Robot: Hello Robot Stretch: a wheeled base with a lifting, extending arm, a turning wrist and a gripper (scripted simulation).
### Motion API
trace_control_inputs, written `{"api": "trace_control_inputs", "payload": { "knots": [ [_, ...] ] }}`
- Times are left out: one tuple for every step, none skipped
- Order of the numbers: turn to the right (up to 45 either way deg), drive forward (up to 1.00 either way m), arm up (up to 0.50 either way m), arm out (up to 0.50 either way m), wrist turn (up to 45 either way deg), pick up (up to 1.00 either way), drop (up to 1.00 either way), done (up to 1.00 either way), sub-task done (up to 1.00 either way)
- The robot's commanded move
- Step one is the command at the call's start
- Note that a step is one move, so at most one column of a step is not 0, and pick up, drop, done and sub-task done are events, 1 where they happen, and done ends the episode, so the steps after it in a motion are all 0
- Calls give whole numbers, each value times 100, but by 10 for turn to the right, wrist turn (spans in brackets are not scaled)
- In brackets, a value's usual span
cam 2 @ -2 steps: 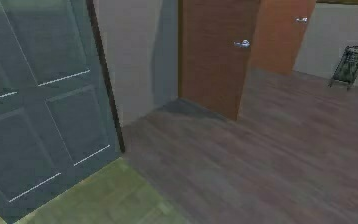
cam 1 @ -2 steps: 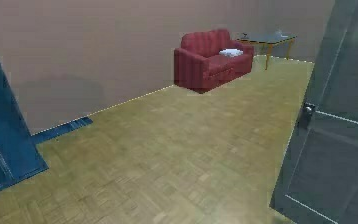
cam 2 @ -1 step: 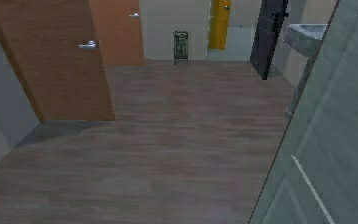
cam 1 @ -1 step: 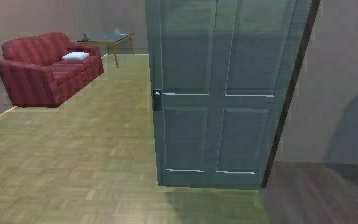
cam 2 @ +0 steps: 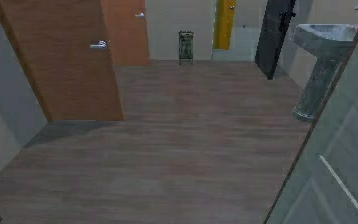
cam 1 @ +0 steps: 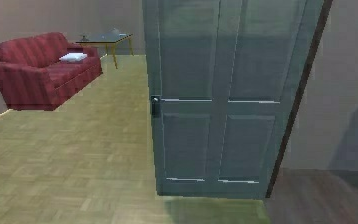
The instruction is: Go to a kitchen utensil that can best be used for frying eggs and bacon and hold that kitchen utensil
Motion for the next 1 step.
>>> {"api": "trace_control_inputs", "payload": {
  "knots": [
    [-450,0,0,0,0,0,0,0,0]
  ]
}}
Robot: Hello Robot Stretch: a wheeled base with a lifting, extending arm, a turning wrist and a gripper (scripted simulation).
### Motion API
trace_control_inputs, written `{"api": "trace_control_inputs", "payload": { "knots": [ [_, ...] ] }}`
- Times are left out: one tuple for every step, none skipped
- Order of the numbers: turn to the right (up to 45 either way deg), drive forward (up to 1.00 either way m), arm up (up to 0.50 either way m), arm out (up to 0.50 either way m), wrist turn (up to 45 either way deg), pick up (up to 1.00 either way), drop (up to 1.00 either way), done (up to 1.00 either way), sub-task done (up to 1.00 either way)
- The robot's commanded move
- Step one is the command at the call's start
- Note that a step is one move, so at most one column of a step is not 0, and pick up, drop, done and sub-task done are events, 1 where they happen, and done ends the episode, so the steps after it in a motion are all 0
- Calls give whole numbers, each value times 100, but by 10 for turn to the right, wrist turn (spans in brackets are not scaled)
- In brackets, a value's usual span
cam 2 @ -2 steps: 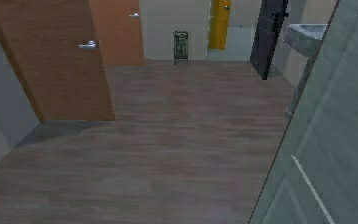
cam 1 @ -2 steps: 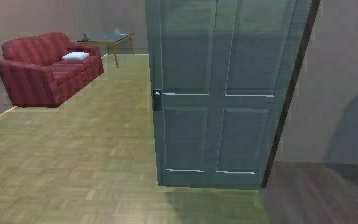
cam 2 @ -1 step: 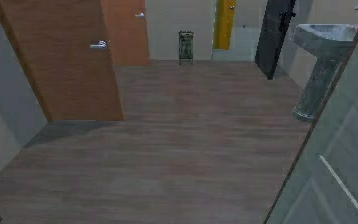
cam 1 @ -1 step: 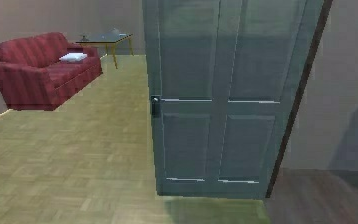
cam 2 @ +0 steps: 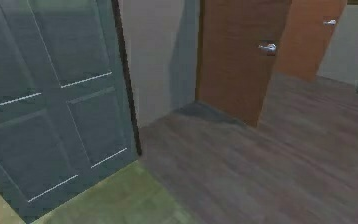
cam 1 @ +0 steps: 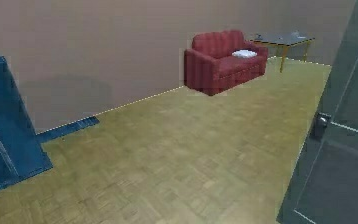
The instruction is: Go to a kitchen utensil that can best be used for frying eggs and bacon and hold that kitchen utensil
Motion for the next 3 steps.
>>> {"api": "trace_control_inputs", "payload": {
  "knots": [
    [-360,0,0,0,0,0,0,0,0],
    [0,50,0,0,0,0,0,0,0],
    [-450,0,0,0,0,0,0,0,0]
  ]
}}
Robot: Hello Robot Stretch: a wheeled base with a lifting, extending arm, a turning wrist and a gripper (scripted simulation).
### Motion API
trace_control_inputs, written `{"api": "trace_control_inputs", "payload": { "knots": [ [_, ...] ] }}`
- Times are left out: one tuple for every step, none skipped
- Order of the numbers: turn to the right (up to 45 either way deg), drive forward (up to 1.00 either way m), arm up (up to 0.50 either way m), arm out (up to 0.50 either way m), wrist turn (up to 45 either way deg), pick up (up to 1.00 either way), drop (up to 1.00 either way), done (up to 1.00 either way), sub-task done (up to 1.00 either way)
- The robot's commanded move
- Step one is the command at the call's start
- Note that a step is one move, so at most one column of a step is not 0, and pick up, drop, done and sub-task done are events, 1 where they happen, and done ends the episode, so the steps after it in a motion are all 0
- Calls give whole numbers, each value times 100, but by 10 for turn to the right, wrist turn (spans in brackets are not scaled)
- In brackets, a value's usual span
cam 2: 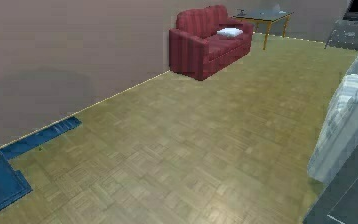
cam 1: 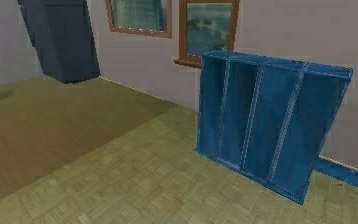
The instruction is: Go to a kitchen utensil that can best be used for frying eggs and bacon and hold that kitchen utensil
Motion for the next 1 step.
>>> {"api": "trace_control_inputs", "payload": {
  "knots": [
    [-30,0,0,0,0,0,0,0,0]
  ]
}}
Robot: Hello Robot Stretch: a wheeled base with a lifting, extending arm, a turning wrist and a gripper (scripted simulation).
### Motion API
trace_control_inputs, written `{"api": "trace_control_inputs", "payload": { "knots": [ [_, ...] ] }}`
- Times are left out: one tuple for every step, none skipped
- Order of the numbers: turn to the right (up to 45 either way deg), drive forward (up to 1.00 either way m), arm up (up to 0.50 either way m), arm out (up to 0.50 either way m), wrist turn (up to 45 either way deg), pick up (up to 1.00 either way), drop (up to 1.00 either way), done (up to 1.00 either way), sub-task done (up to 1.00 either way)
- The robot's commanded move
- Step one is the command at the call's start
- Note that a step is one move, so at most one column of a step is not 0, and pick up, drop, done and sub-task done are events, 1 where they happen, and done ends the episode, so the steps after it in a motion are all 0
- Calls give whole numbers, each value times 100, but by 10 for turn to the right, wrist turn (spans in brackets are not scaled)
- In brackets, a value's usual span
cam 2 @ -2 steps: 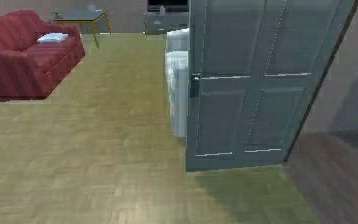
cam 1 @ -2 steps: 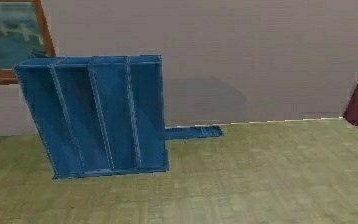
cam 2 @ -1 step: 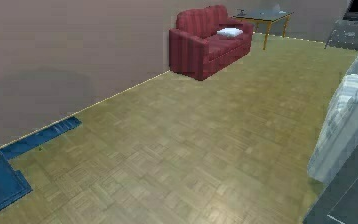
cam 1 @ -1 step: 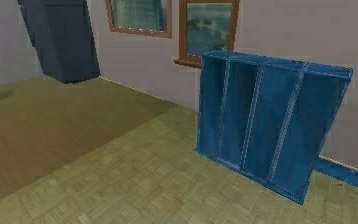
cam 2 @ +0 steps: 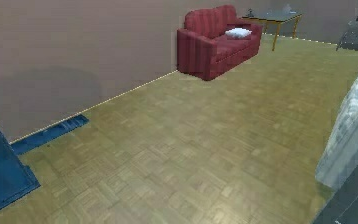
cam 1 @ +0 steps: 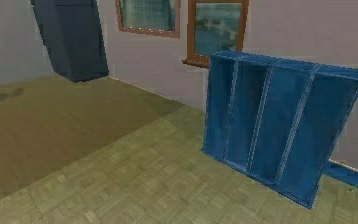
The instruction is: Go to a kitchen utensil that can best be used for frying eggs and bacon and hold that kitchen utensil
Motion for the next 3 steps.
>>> {"api": "trace_control_inputs", "payload": {
  "knots": [
    [0,45,0,0,0,0,0,0,0],
    [-450,0,0,0,0,0,0,0,0],
    [0,70,0,0,0,0,0,0,0]
  ]
}}
